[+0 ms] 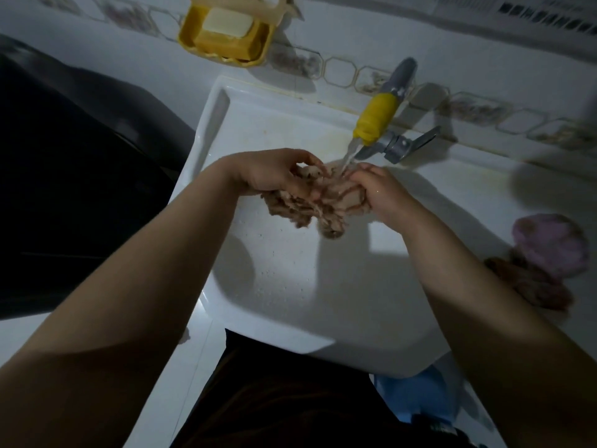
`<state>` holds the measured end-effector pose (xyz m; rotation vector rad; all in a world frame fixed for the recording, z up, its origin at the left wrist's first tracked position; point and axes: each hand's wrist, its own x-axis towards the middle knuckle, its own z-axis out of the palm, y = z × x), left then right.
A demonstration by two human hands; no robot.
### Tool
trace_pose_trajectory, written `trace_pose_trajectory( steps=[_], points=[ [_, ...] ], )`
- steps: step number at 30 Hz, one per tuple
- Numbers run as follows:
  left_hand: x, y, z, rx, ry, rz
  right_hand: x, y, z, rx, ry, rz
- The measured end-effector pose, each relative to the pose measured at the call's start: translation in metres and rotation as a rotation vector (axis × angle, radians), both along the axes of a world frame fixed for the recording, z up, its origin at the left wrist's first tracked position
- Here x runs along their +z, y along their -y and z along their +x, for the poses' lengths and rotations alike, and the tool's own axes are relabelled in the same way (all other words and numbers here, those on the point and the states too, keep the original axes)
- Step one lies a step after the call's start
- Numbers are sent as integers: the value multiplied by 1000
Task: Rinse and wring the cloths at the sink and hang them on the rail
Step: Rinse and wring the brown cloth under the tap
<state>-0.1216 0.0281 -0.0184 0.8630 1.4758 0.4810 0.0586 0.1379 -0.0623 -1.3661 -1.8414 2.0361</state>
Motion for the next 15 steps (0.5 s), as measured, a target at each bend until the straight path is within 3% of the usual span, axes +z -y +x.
trace_pose_trajectory(
  steps=[5, 10, 13, 15],
  points=[
    [1, -6, 3, 86, -350, 139, -10, 2, -1, 54, -2, 46],
    [-2, -11, 6, 29, -563, 206, -13, 12, 5, 92, 21, 358],
    [-2, -18, 18, 70, -603, 274, -15, 22, 11, 153, -64, 148],
    [1, -25, 29, 55, -554, 320, -20, 26, 9, 294, -7, 96]
  ],
)
